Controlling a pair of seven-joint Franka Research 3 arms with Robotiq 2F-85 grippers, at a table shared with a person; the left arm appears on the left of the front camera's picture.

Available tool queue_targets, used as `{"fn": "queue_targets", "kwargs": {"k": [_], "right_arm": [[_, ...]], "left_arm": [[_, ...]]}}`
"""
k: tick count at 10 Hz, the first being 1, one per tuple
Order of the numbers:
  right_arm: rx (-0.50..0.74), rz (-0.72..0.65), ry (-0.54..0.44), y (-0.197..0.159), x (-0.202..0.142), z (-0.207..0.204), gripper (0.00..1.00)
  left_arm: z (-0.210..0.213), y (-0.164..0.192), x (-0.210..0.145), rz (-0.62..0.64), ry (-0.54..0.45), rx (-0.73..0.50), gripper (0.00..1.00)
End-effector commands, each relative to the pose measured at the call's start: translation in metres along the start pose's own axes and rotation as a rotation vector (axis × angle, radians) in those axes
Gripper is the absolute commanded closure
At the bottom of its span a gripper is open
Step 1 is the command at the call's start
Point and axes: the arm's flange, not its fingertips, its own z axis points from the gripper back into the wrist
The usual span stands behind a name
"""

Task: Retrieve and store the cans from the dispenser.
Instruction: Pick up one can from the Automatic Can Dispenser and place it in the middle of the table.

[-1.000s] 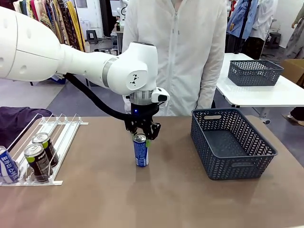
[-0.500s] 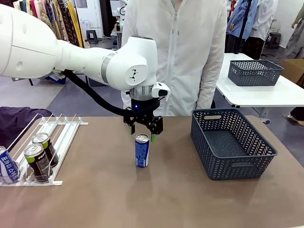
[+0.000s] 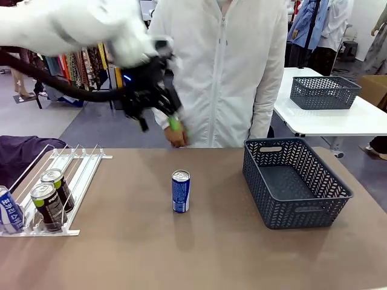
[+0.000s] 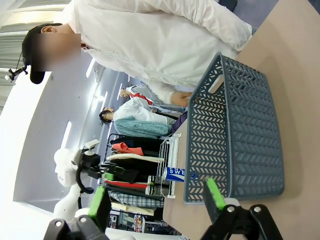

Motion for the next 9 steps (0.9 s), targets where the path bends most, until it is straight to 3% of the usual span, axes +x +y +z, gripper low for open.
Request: {"fn": "queue_targets", "kwargs": {"k": [1, 2, 4, 6, 7, 9], "right_arm": [[0.002, -0.007, 0.008, 0.004, -0.001, 0.001, 0.00], [0.002, -0.007, 0.008, 0.004, -0.001, 0.001, 0.00], [0.002, -0.007, 0.008, 0.004, -0.001, 0.001, 0.00], [0.002, -0.007, 0.008, 0.004, -0.001, 0.001, 0.00], [0.002, -0.007, 0.008, 0.004, -0.001, 0.001, 0.00], [0.002, -0.007, 0.008, 0.004, -0.001, 0.001, 0.00]], "left_arm": [[0.039, 0.081, -0.055, 0.052, -0.062, -0.182, 0.00], [0.070, 0.129, -0.090, 0.064, -0.099, -0.296, 0.00], [0.106, 0.226, -0.163, 0.224, -0.267, -0.459, 0.00], [0.109, 0.311, -0.248, 0.456, -0.436, -0.607, 0.00], [0.098, 0.346, -0.289, 0.520, -0.514, -0.706, 0.00], [0.079, 0.373, -0.334, 0.603, -0.602, -0.801, 0.00]]}}
